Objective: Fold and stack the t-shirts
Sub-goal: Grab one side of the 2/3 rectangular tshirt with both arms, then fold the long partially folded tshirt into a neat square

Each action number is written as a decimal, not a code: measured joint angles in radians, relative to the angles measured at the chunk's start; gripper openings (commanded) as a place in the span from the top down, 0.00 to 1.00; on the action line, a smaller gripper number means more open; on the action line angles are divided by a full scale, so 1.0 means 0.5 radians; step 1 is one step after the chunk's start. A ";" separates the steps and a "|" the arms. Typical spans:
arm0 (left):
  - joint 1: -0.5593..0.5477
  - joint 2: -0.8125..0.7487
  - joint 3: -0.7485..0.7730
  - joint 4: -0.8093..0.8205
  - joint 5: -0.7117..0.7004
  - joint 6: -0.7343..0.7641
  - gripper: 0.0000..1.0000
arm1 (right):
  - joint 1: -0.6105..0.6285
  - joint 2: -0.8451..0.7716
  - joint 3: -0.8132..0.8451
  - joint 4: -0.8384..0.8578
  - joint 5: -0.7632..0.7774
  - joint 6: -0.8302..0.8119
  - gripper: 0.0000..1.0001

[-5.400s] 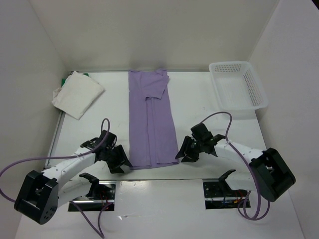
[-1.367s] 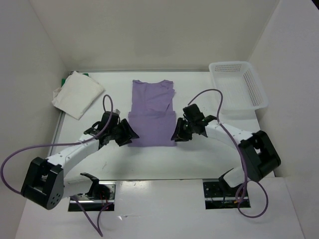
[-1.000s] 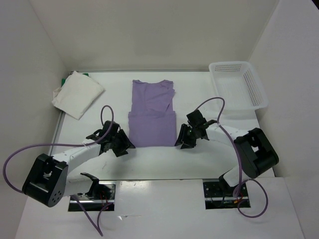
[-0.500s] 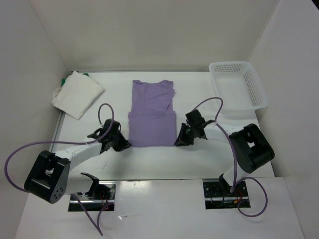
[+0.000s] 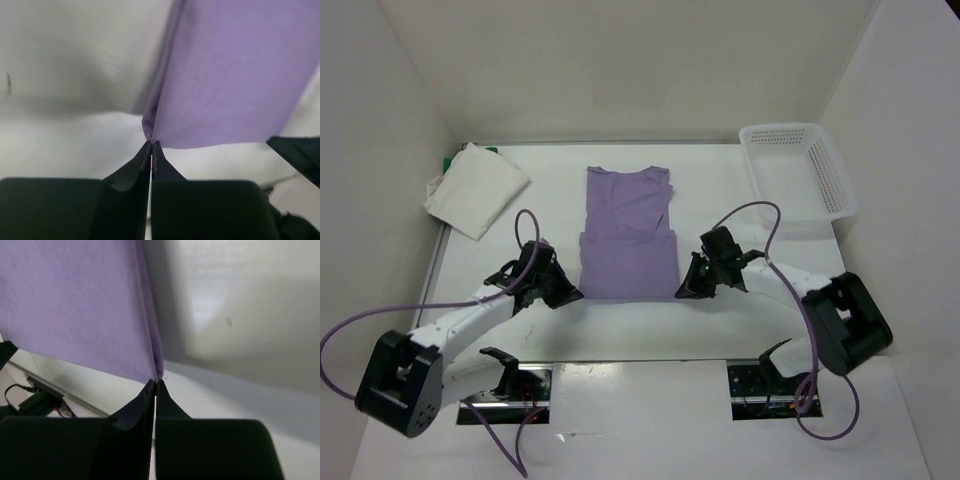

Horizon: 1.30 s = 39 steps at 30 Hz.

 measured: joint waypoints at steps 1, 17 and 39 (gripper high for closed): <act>-0.001 -0.085 0.000 -0.053 0.037 0.005 1.00 | 0.006 -0.083 -0.033 -0.033 0.001 0.020 1.00; 0.221 -0.065 0.866 -0.619 0.335 0.253 1.00 | -0.162 -0.441 0.469 -0.673 -0.066 0.006 1.00; 0.507 1.574 1.796 -0.011 0.170 0.393 0.71 | -0.473 1.523 2.212 -0.494 -0.059 -0.462 0.98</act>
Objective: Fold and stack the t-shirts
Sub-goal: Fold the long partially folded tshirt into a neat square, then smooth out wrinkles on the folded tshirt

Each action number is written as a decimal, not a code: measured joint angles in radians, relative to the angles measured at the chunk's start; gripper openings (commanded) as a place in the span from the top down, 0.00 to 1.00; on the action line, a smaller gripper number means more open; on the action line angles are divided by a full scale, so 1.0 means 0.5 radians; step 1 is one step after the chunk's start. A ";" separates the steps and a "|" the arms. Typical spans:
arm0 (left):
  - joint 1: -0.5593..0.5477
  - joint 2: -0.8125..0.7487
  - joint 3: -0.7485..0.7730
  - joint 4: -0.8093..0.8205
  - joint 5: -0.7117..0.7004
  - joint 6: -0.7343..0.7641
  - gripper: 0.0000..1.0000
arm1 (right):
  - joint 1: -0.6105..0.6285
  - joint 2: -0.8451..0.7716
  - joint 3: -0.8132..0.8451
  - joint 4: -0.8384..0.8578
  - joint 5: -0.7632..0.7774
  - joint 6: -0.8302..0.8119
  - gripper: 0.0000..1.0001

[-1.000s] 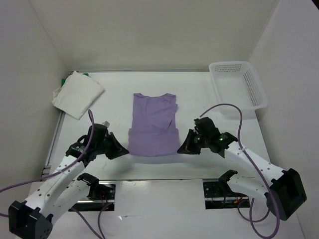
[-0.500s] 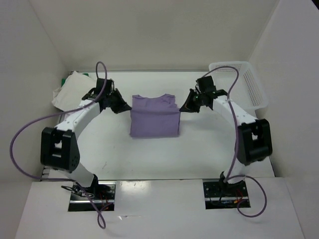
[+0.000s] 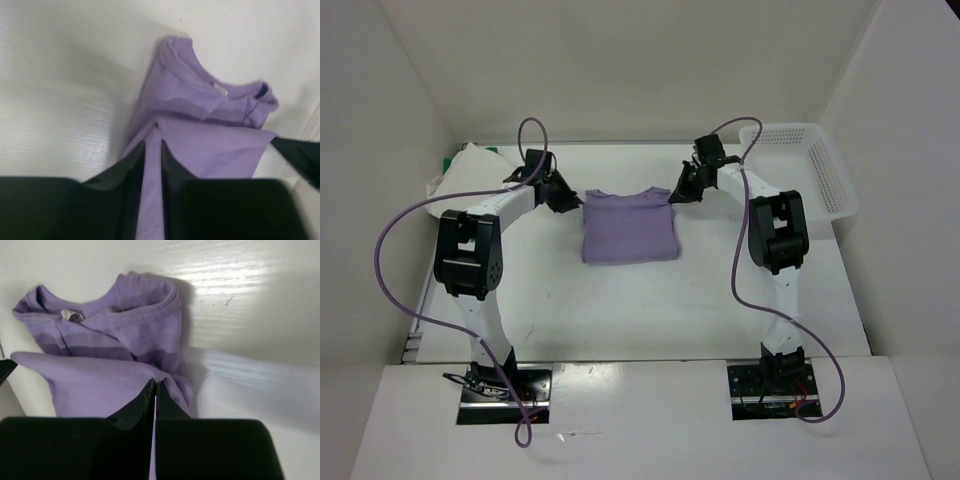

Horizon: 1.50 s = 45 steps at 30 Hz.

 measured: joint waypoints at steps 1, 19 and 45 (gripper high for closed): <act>0.002 0.011 0.008 0.014 -0.015 0.002 0.67 | 0.000 0.029 0.027 -0.006 0.005 0.002 0.98; -0.356 -0.335 -0.298 0.366 0.136 -0.103 0.54 | 0.010 -0.260 -0.117 0.011 0.150 -0.018 0.87; -0.431 -0.956 -1.248 0.433 0.262 -0.176 0.15 | 0.269 -0.580 -1.020 0.369 -0.148 0.034 0.67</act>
